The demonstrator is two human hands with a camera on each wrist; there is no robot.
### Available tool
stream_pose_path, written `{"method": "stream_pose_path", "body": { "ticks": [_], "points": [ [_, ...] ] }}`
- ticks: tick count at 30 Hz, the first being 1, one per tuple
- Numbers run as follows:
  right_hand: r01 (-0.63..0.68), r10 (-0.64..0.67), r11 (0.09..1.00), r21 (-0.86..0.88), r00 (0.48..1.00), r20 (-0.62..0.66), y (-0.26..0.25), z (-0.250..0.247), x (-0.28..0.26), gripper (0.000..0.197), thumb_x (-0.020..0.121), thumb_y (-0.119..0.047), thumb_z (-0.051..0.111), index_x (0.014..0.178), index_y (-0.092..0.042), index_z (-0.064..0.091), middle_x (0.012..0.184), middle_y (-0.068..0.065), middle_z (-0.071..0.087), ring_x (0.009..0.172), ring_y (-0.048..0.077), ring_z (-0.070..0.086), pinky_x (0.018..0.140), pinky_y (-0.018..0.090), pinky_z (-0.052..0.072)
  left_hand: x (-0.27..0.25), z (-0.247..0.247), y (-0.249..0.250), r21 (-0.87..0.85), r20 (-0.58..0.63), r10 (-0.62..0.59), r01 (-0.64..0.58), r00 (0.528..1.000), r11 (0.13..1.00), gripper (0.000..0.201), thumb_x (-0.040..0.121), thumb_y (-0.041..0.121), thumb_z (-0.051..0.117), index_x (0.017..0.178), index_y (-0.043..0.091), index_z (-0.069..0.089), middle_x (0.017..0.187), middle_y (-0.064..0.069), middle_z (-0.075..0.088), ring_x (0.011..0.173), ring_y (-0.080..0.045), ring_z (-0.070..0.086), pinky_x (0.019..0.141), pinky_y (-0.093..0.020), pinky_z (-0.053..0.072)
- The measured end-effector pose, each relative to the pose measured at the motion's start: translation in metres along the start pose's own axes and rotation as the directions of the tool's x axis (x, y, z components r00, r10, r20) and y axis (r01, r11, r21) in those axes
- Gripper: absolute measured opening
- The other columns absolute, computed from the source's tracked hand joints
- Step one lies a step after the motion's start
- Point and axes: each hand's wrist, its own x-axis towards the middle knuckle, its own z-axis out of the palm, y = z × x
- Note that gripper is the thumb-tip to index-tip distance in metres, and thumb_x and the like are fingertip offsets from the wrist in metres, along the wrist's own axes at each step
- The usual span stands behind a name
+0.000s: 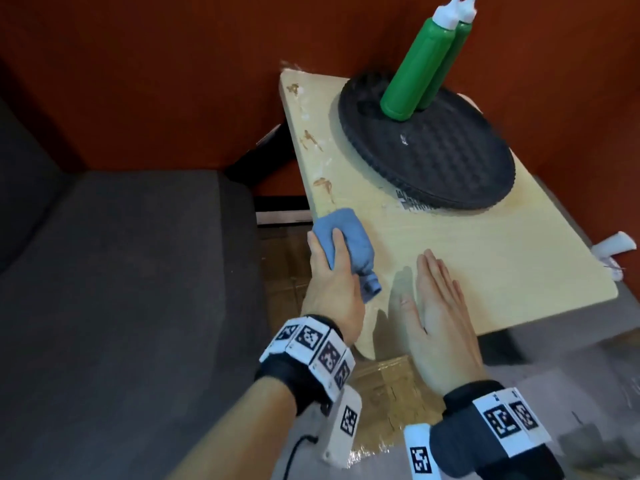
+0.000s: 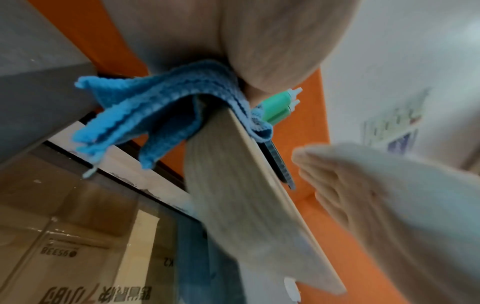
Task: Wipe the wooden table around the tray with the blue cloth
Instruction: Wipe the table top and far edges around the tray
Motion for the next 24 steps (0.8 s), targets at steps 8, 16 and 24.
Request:
{"method": "stream_pose_path", "body": {
  "ticks": [8,16,24],
  "points": [
    [0.017,-0.017,0.999,0.034,1.000,0.014,-0.006,-0.018,0.022,0.063,0.097,-0.045,0.015,0.153,-0.021,0.000,0.159,-0.012,-0.009,0.143,-0.004,-0.012,0.119,0.025,-0.004,0.094,-0.047,0.013,0.248,-0.101,-0.110,0.132,0.989,0.960,0.067,0.099,0.024,0.036,0.152,0.019,-0.006,0.155,-0.020,-0.020,0.143,-0.041,0.013,0.105,-0.046,0.037],
    [0.075,-0.087,0.994,0.086,0.985,0.147,-0.016,-0.010,0.059,0.061,0.100,-0.044,0.019,0.153,-0.022,-0.002,0.159,-0.012,-0.012,0.144,-0.001,-0.013,0.120,0.026,-0.004,0.075,-0.034,0.004,0.230,-0.019,-0.147,0.147,0.989,0.962,0.074,0.099,0.019,0.037,0.149,0.026,-0.018,0.155,-0.010,-0.029,0.136,-0.036,0.033,0.090,-0.039,0.046],
    [0.134,-0.118,0.991,-0.027,0.939,0.322,-0.002,-0.015,0.063,0.073,0.098,-0.048,0.034,0.152,-0.023,-0.007,0.157,-0.010,-0.020,0.143,0.005,-0.020,0.121,0.032,-0.002,0.113,-0.055,0.007,0.258,-0.017,-0.152,0.152,0.988,0.954,0.073,0.098,0.035,0.040,0.151,0.026,-0.010,0.158,-0.009,-0.017,0.144,-0.039,0.013,0.113,-0.049,0.025]
  ]
}}
